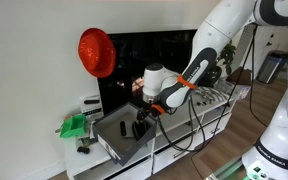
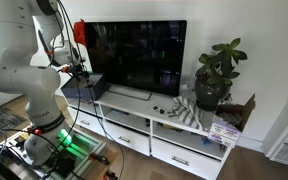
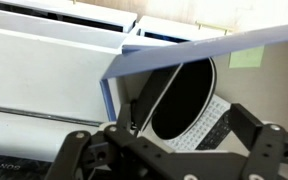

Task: Pick up the white object from the tv stand and put it in the box

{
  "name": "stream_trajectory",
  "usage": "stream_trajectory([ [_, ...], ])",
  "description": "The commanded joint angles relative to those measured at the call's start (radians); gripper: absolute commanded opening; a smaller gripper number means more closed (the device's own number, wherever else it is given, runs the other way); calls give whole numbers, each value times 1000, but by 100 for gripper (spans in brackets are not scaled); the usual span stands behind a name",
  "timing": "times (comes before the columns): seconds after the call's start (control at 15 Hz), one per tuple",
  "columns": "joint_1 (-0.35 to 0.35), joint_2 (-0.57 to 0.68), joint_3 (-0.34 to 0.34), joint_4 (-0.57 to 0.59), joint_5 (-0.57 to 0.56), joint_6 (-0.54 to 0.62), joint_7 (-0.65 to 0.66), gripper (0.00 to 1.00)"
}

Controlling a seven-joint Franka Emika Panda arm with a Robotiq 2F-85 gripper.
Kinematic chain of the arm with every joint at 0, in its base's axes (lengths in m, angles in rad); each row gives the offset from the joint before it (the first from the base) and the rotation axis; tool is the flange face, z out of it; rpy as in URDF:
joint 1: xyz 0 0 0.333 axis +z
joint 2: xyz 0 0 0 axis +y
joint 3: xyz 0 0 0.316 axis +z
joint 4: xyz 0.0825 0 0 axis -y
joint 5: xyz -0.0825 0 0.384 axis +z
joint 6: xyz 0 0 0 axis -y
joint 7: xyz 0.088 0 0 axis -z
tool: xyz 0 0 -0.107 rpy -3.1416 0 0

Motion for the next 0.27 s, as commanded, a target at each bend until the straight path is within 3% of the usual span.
stream_trajectory([
  [0.0,31,-17,-43,-33,37,21,-43,100],
  [0.2,44,-13,-54,-20,35,19,-41,100],
])
